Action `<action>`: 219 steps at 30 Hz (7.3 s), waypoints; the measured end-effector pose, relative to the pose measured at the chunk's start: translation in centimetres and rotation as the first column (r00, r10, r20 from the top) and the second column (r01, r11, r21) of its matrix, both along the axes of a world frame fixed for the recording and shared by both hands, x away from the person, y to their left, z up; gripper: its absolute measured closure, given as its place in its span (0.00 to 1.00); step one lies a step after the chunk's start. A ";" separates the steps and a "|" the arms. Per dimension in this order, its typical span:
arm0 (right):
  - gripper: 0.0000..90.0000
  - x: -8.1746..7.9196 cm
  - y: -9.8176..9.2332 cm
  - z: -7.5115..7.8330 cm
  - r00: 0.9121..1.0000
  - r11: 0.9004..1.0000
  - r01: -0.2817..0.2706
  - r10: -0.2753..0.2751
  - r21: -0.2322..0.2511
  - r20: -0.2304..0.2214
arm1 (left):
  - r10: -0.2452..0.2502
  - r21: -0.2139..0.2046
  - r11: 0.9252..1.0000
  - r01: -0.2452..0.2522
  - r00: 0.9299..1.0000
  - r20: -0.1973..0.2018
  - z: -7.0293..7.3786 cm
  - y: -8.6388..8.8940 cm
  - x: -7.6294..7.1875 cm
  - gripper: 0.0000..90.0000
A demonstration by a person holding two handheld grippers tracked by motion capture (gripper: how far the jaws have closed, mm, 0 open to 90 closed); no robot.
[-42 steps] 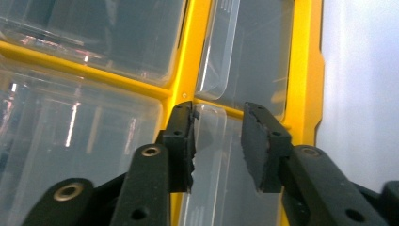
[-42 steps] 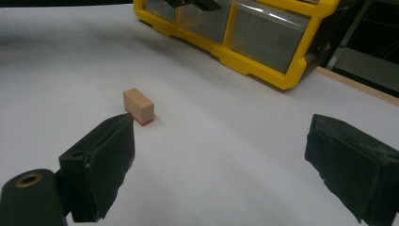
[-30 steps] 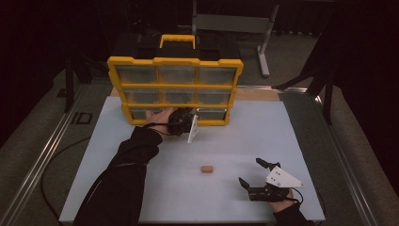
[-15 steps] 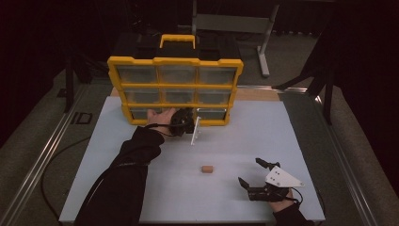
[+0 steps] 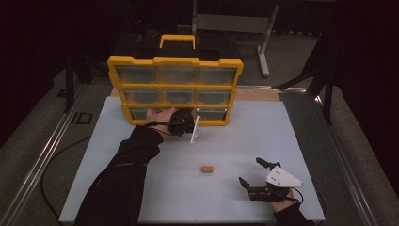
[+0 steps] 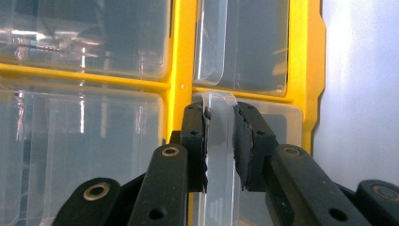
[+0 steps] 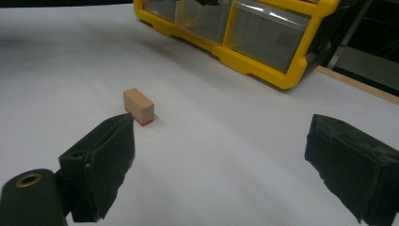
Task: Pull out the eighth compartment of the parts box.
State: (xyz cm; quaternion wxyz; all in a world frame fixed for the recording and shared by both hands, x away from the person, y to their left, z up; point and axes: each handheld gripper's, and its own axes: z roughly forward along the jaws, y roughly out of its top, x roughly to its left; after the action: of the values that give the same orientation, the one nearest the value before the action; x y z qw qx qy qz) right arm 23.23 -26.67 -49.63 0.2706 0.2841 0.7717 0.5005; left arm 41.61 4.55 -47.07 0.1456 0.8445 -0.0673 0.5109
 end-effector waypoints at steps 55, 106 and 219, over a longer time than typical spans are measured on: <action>0.10 0.1 0.1 0.0 1.000 1.000 0.005 -0.005 -0.008 0.003 | -0.021 0.038 0.999 0.023 0.999 -0.044 0.6 0.3 -5.5 0.83; 0.10 0.1 0.2 0.0 1.000 1.000 0.003 -0.003 -0.012 0.000 | -0.028 -0.006 1.000 0.027 0.994 -0.104 0.9 -0.1 -6.8 0.82; 0.10 0.0 0.2 0.0 1.000 1.000 -0.003 0.003 -0.021 -0.007 | 0.029 -0.592 0.587 -0.552 0.746 -0.666 -2.6 17.5 -15.1 0.00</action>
State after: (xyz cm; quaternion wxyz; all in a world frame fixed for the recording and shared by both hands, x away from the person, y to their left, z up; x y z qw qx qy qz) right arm 23.23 -26.44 -49.58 0.2701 0.2817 0.7782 0.4920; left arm 26.50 22.10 -49.67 0.4080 0.8146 0.3504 0.2172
